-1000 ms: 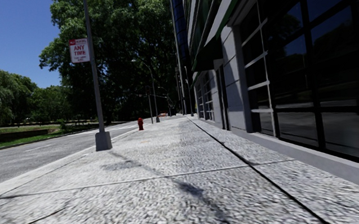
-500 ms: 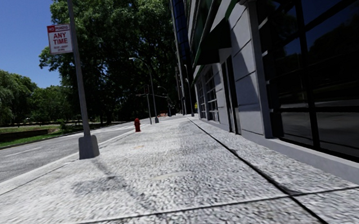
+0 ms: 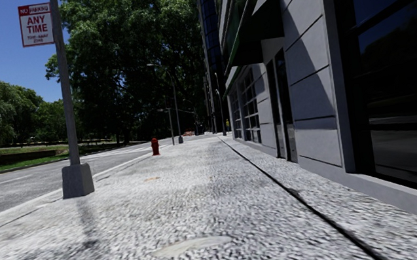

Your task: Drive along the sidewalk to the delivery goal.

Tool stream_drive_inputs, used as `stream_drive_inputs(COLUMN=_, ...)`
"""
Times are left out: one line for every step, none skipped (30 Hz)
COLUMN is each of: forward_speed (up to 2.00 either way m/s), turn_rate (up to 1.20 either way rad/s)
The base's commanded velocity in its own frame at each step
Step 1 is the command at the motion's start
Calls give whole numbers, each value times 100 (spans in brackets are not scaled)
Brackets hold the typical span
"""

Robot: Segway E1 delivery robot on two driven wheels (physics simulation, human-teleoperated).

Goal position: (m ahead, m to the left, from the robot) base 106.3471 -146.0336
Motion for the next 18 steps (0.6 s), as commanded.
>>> stream_drive_inputs(forward_speed=200, turn_rate=0)
stream_drive_inputs(forward_speed=200, turn_rate=0)
stream_drive_inputs(forward_speed=200, turn_rate=0)
stream_drive_inputs(forward_speed=200, turn_rate=0)
stream_drive_inputs(forward_speed=200, turn_rate=0)
stream_drive_inputs(forward_speed=200, turn_rate=41)
stream_drive_inputs(forward_speed=200, turn_rate=45)
stream_drive_inputs(forward_speed=200, turn_rate=45)
stream_drive_inputs(forward_speed=200, turn_rate=6)
stream_drive_inputs(forward_speed=200, turn_rate=0)
stream_drive_inputs(forward_speed=200, turn_rate=0)
stream_drive_inputs(forward_speed=200, turn_rate=0)
stream_drive_inputs(forward_speed=200, turn_rate=0)
stream_drive_inputs(forward_speed=200, turn_rate=0)
stream_drive_inputs(forward_speed=200, turn_rate=0)
stream_drive_inputs(forward_speed=200, turn_rate=0)
stream_drive_inputs(forward_speed=200, turn_rate=0)
stream_drive_inputs(forward_speed=200, turn_rate=0)
